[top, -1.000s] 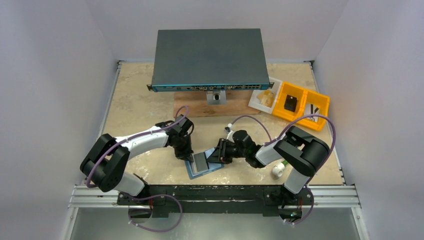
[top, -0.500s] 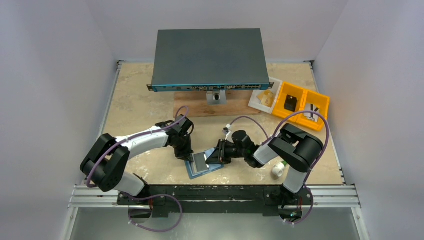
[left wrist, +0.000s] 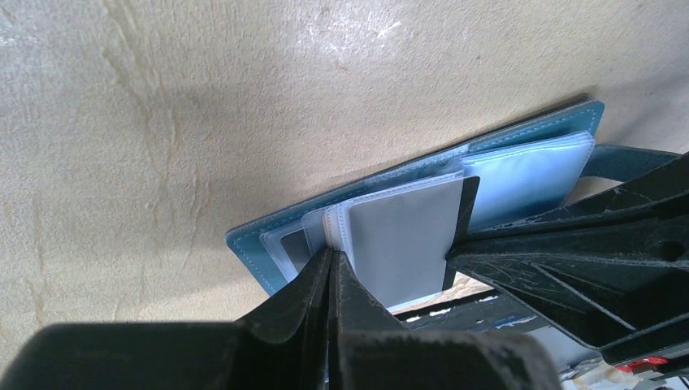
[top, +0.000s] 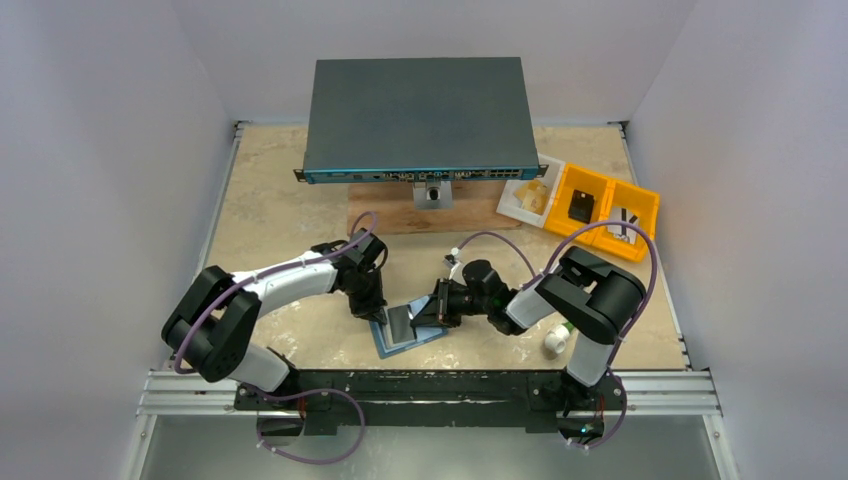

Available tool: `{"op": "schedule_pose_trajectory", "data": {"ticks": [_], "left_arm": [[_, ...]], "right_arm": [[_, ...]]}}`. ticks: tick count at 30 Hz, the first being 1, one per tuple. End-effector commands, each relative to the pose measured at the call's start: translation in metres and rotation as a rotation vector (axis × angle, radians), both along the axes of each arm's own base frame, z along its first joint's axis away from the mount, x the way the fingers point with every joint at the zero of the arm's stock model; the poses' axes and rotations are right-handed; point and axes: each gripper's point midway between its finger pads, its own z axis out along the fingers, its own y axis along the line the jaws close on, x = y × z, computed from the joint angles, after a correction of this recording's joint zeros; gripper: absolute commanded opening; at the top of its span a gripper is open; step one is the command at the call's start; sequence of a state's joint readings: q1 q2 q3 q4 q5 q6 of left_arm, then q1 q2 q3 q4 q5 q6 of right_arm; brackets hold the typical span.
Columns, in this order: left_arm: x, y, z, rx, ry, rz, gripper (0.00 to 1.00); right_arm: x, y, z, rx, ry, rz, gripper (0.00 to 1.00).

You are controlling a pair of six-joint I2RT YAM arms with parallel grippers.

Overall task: Take the credit cards out of the card holder
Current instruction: Remove the credit card from the card holder.

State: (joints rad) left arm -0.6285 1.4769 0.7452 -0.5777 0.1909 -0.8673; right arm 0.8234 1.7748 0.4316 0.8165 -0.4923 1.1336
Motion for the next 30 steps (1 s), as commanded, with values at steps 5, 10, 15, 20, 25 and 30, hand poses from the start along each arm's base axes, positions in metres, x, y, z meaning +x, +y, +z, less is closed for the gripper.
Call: {"op": "schedule_pose_trajectory", "data": {"ticks": [5,10,15,20,25,30], "left_arm": [[-0.005,0.037,-0.024,0.190,0.008,-0.018,0.00],[-0.006,0.039,-0.025,0.198,0.012,-0.020,0.00],[-0.006,0.039,-0.024,0.196,0.007,-0.023,0.00],[-0.004,0.037,-0.023,0.186,0.004,-0.026,0.00],[-0.004,0.035,-0.022,0.176,0.005,-0.026,0.00],[-0.004,0.033,-0.023,0.170,0.009,-0.028,0.00]], "right_arm": [[0.005,-0.013,0.000,-0.051,-0.028,-0.051,0.00],[0.011,-0.027,-0.004,-0.123,-0.050,-0.095,0.00],[0.013,-0.032,-0.003,-0.140,-0.068,-0.098,0.00],[0.009,-0.019,0.003,-0.069,-0.071,-0.035,0.24],[0.009,-0.013,-0.001,-0.048,-0.054,-0.015,0.32],[0.010,-0.007,0.000,-0.032,-0.049,-0.002,0.32]]}}
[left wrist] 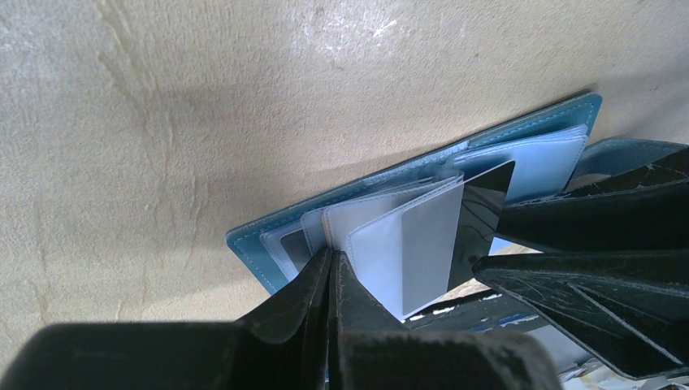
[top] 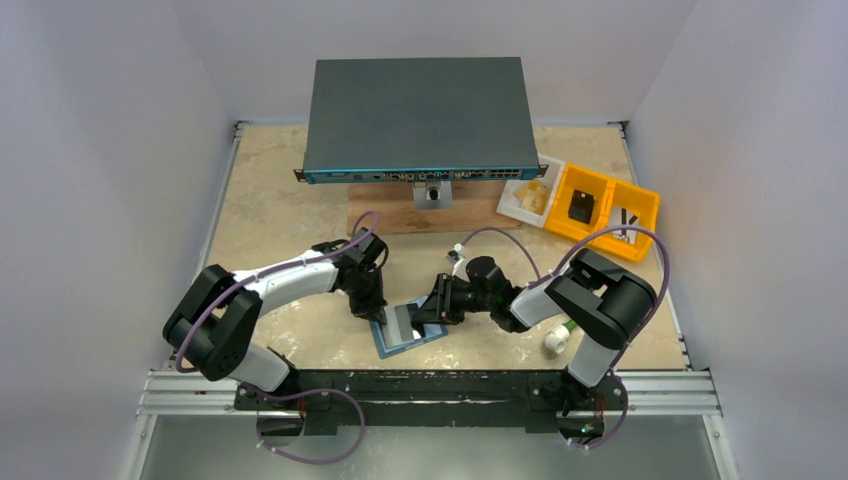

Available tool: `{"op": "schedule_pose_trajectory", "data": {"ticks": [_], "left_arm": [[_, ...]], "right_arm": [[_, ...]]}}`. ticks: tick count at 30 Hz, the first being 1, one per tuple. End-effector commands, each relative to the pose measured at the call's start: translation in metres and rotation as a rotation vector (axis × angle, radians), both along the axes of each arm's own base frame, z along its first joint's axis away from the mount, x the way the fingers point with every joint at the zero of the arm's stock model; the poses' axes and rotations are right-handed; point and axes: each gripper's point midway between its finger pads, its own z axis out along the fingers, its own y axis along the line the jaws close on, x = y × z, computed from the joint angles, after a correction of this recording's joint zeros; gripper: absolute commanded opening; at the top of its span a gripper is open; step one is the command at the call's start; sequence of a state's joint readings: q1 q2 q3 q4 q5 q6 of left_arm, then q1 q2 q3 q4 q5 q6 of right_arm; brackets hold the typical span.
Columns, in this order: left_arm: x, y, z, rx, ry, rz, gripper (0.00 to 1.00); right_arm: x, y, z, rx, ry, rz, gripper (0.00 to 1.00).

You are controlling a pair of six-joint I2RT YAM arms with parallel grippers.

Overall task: Take the credit cards out of the card holder
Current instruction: Remove the credit card from the card holder.

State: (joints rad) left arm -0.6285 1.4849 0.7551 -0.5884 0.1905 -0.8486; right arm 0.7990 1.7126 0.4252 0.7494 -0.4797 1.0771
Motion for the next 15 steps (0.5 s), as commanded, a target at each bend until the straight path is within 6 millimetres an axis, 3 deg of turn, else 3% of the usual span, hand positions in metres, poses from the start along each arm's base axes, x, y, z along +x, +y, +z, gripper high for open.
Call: {"op": "schedule_pose_trajectory", "data": {"ticks": [1,6,13,15], "left_arm": [[-0.0047,0.0326,-0.0233,0.161,0.008,-0.011,0.00],[-0.0040,0.0311,-0.0234,0.157,0.008,-0.012,0.00],[-0.0035,0.0319,-0.0234,0.162,0.007,-0.010,0.00],[-0.0037,0.0326,-0.0234,0.165,0.007,-0.009,0.00]], "right_arm": [[0.0022,0.0027,-0.0055,-0.011,0.000,0.011,0.32],[0.0012,0.0047,-0.0086,-0.002,0.015,0.018,0.24],[-0.0017,0.0024,-0.0070,0.007,0.024,0.015,0.00],[-0.0013,-0.0018,-0.0090,-0.020,0.016,0.005,0.00]]}}
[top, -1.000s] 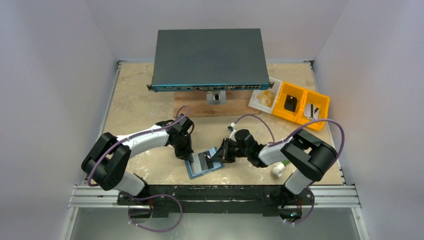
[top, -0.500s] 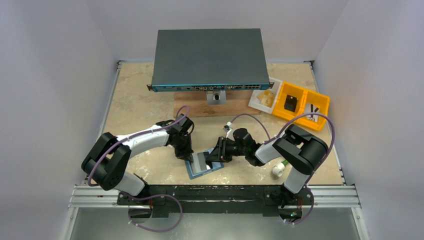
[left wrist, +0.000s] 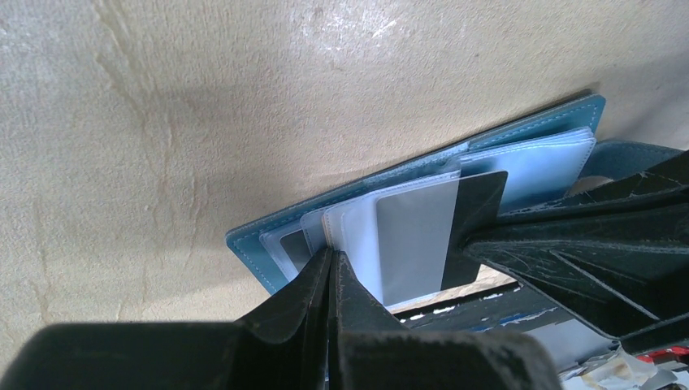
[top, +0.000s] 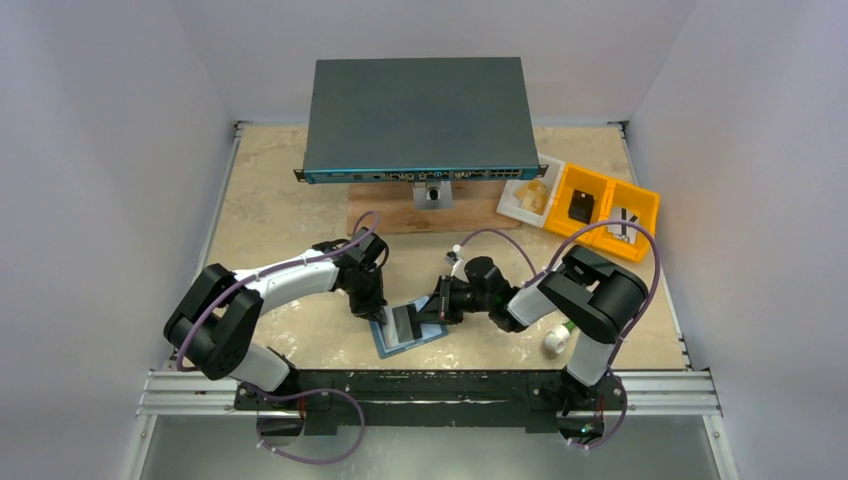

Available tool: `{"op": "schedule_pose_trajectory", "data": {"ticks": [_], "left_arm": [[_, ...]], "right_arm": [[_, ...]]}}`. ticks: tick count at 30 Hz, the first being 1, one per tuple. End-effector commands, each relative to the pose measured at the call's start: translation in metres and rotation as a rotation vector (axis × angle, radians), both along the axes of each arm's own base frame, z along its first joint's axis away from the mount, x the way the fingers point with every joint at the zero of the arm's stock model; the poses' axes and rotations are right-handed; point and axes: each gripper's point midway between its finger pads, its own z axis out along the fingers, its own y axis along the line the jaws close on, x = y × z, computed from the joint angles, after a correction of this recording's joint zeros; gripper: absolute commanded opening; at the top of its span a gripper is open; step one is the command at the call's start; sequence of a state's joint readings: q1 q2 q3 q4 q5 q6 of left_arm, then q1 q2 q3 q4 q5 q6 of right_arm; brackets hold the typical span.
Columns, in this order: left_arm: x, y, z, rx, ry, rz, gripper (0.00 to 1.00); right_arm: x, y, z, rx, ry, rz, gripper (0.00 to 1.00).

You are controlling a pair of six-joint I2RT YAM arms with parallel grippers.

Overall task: Take the credit cards out of the card holder
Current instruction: Remove the credit card from the card holder, then place the credit card in the storage box.

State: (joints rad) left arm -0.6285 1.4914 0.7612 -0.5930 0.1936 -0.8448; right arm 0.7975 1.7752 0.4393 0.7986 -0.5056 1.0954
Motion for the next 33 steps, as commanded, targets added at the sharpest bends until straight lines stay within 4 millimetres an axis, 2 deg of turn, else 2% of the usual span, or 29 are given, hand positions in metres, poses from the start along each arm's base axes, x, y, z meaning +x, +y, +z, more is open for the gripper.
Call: {"op": "schedule_pose_trajectory", "data": {"ticks": [1,9,18,23,29,33], "left_arm": [[-0.004,0.034,-0.023,0.167,0.003,-0.004,0.00],[-0.006,0.036,-0.023,0.173,0.003,-0.005,0.00],[-0.003,0.030,-0.019,0.134,-0.021,-0.011,0.00],[0.003,0.021,-0.005,0.082,-0.064,-0.014,0.00],[0.013,0.013,0.021,0.032,-0.124,-0.018,0.00],[0.018,0.006,0.042,-0.007,-0.171,-0.030,0.07]], "right_arm": [[-0.001,-0.009,-0.003,-0.043,-0.013,-0.014,0.00],[0.012,-0.037,-0.002,-0.138,-0.063,-0.094,0.00],[0.020,-0.052,0.019,-0.190,-0.138,-0.137,0.00],[0.022,-0.053,0.032,-0.198,-0.151,-0.142,0.00],[0.025,-0.053,0.046,-0.190,-0.172,-0.151,0.00],[0.026,-0.054,0.054,-0.190,-0.185,-0.159,0.00]]}}
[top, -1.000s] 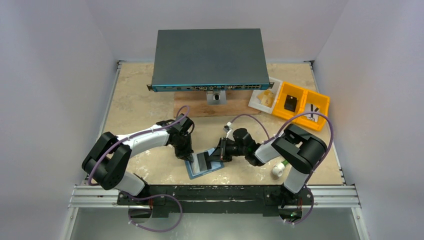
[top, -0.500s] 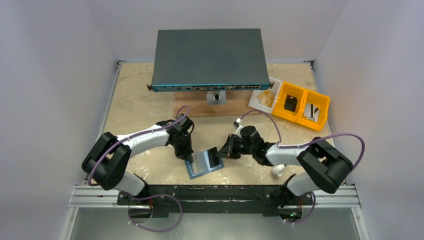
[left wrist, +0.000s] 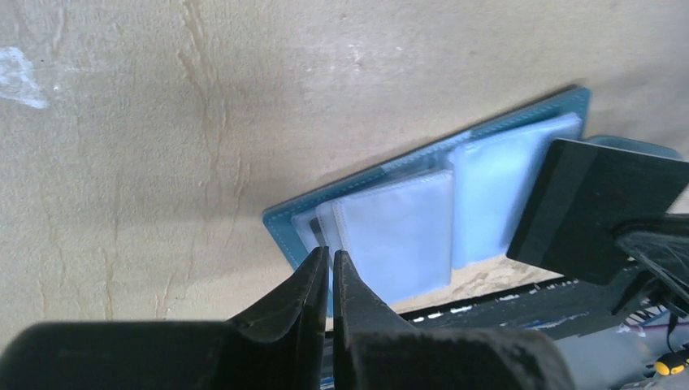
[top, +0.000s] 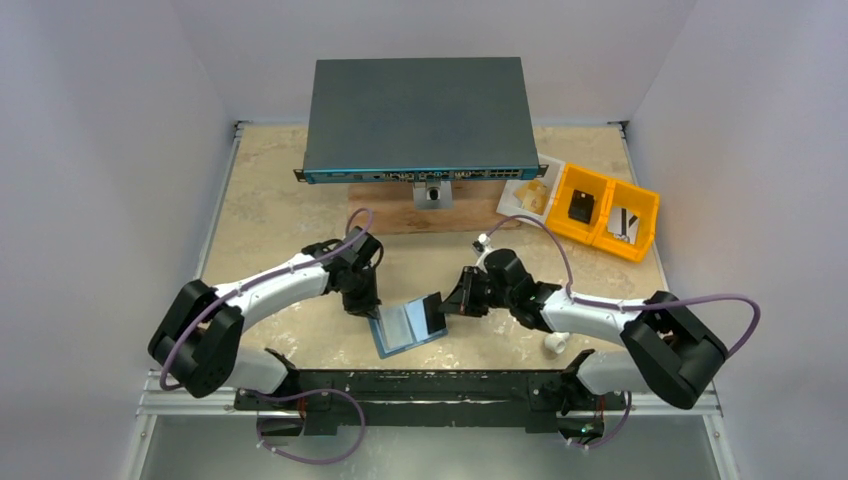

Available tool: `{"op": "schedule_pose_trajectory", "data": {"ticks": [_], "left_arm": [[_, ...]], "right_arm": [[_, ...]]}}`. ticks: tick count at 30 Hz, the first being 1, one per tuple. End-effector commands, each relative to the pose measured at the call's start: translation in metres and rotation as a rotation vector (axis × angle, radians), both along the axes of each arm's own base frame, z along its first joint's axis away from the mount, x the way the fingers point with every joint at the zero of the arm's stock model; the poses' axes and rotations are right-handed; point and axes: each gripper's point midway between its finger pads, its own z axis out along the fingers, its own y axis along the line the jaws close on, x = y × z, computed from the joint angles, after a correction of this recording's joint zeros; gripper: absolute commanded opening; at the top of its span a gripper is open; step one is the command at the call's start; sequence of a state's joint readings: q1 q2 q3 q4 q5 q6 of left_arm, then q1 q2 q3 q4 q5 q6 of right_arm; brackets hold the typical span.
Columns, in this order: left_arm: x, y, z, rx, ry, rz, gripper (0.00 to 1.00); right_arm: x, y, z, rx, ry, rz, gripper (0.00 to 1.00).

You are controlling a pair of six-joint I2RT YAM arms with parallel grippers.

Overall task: Take the credit cards out of the card holder
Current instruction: Place the credit card in the storage box.

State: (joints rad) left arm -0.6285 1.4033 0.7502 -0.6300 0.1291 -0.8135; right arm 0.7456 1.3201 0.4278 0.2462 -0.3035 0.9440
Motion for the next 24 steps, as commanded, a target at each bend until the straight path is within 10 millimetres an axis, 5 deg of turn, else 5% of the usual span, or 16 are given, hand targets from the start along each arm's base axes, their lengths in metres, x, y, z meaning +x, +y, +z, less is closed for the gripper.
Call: {"op": "schedule_pose_trajectory", "data": {"ticks": [1,5,12,24], "left_arm": [[0.016,-0.007,0.034,-0.045,-0.102,-0.024,0.08],[0.015,-0.010,0.048,-0.079,-0.129,-0.039,0.20],[0.013,-0.018,0.068,-0.153,-0.181,-0.090,0.65],[0.009,-0.027,0.090,-0.226,-0.233,-0.201,0.80]], "right_arm": [[0.013,0.002,0.021,0.002,-0.060,-0.020,0.00],[0.015,-0.001,0.026,-0.010,-0.067,-0.037,0.00],[0.024,-0.020,0.036,-0.064,-0.079,-0.138,0.00],[0.063,-0.108,0.068,-0.260,-0.116,-0.442,0.00]]}}
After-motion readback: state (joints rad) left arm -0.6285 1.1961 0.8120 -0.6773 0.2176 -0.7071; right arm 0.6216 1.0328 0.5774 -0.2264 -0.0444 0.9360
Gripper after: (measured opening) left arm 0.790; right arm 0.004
